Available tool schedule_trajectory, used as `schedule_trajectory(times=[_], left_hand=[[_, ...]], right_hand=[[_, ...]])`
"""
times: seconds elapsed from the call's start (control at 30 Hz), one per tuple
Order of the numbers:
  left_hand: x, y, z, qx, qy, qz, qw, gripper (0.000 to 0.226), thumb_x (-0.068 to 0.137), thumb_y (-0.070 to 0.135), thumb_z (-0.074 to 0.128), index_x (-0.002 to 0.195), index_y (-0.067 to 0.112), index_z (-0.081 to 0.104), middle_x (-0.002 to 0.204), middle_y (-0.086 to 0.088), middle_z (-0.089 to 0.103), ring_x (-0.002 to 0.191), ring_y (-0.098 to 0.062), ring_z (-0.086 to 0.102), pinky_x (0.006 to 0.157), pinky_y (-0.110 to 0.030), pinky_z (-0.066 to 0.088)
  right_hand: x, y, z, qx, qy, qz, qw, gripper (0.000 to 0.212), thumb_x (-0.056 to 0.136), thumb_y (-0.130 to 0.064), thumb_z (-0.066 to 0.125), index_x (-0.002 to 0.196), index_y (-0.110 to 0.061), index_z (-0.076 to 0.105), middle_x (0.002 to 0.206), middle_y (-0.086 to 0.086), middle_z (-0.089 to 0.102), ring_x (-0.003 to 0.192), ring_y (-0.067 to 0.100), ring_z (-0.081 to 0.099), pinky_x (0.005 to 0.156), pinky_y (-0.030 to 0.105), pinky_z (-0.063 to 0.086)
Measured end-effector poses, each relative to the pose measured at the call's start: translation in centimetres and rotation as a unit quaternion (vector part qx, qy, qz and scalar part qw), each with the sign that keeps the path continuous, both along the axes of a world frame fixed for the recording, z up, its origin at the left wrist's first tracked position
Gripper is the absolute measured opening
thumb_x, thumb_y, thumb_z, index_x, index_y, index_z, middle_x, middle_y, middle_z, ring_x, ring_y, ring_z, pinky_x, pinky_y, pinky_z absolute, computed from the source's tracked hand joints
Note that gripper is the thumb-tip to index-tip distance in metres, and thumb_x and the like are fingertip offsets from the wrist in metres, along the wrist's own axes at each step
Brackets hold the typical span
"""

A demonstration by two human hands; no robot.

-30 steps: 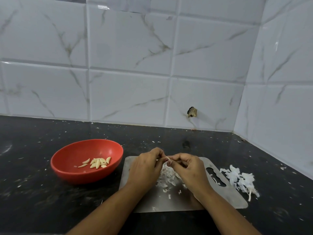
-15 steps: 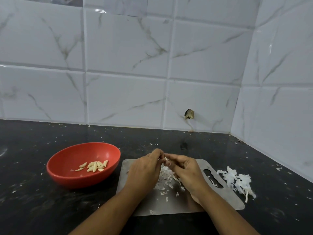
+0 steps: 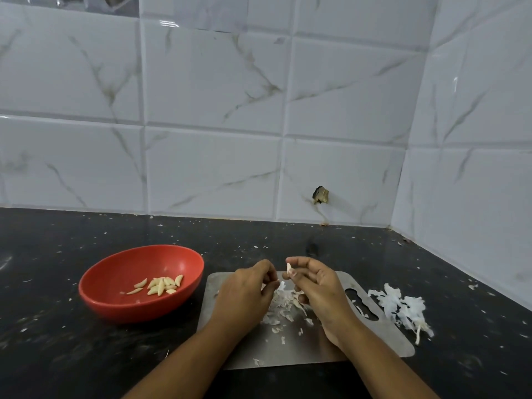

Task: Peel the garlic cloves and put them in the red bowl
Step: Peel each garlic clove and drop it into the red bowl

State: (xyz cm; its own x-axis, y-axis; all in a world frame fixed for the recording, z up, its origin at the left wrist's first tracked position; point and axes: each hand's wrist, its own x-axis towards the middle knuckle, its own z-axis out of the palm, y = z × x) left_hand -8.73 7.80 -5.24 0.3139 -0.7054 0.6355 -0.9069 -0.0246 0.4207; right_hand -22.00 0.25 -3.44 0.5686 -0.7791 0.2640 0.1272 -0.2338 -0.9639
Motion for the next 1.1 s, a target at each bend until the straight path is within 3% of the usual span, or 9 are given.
schedule_trajectory(times=[0.1, 0.2, 0.33, 0.47, 0.7, 0.97, 1.1], left_hand=[[0.13, -0.02, 0.00, -0.019, 0.007, -0.009, 1.000, 0.006, 0.090, 0.020, 0.064, 0.094, 0.023, 0.066, 0.089, 0.011, 0.072, 0.069, 0.002, 0.058, 0.062, -0.010, 0.041], [0.16, 0.04, 0.07, -0.035, 0.009, -0.024, 0.999, 0.014, 0.093, 0.016, 0.058, 0.097, 0.023, 0.070, 0.087, 0.010, 0.072, 0.068, -0.001, 0.060, 0.065, -0.022, 0.049], [0.03, 0.30, 0.33, -0.061, 0.045, -0.040, 0.996, 0.009, 0.092, 0.022, 0.061, 0.098, 0.025, 0.067, 0.086, 0.012, 0.070, 0.058, -0.003, 0.056, 0.060, -0.031, 0.051], [0.00, 0.36, 0.36, -0.059, 0.078, -0.064, 0.993, 0.011, 0.090, 0.026, 0.064, 0.100, 0.028, 0.067, 0.091, 0.016, 0.070, 0.065, -0.002, 0.061, 0.063, -0.028, 0.054], [0.07, 0.17, 0.49, -0.083, 0.139, -0.100, 0.982, 0.013, 0.086, 0.013, 0.069, 0.088, 0.025, 0.073, 0.075, 0.018, 0.068, 0.059, -0.002, 0.060, 0.055, -0.016, 0.048], [-0.11, 0.16, 0.78, -0.049, 0.225, -0.134, 0.964, 0.014, 0.088, 0.010, 0.066, 0.085, 0.021, 0.073, 0.064, 0.013, 0.068, 0.047, -0.007, 0.057, 0.049, -0.015, 0.043], [-0.25, 0.24, 0.85, -0.031, 0.224, -0.120, 0.967, 0.014, 0.089, 0.010, 0.066, 0.085, 0.020, 0.074, 0.059, 0.013, 0.066, 0.047, -0.002, 0.058, 0.050, -0.013, 0.044]], right_hand=[[0.00, -0.06, -0.12, -0.006, 0.002, 0.002, 1.000, 0.013, 0.092, -0.011, 0.064, 0.103, -0.017, 0.067, 0.090, 0.009, 0.073, 0.065, 0.010, 0.054, 0.054, 0.017, 0.043], [0.01, -0.05, -0.15, -0.011, -0.004, 0.013, 1.000, 0.013, 0.089, -0.012, 0.067, 0.102, -0.013, 0.067, 0.089, 0.010, 0.074, 0.062, 0.000, 0.060, 0.056, 0.012, 0.044], [-0.04, 0.03, -0.07, -0.014, -0.011, 0.024, 1.000, 0.017, 0.087, -0.012, 0.069, 0.104, -0.013, 0.068, 0.089, 0.013, 0.073, 0.059, -0.001, 0.060, 0.054, 0.011, 0.044], [-0.06, 0.01, -0.07, -0.022, -0.011, 0.040, 0.999, 0.018, 0.087, -0.007, 0.068, 0.105, -0.008, 0.066, 0.086, 0.017, 0.072, 0.057, 0.000, 0.059, 0.053, 0.011, 0.043], [-0.19, 0.10, 0.00, -0.019, -0.033, 0.046, 0.998, 0.020, 0.081, -0.005, 0.073, 0.099, -0.001, 0.065, 0.075, 0.011, 0.068, 0.054, 0.000, 0.059, 0.050, 0.010, 0.043], [-0.18, -0.34, -0.45, -0.077, -0.021, 0.007, 0.997, 0.017, 0.073, -0.003, 0.080, 0.083, -0.004, 0.066, 0.065, 0.007, 0.066, 0.062, 0.011, 0.063, 0.062, 0.017, 0.051], [-0.07, -0.40, -0.81, -0.128, 0.004, -0.022, 0.991, 0.015, 0.072, -0.008, 0.082, 0.081, -0.011, 0.071, 0.075, 0.007, 0.071, 0.070, 0.013, 0.066, 0.070, 0.025, 0.056]])
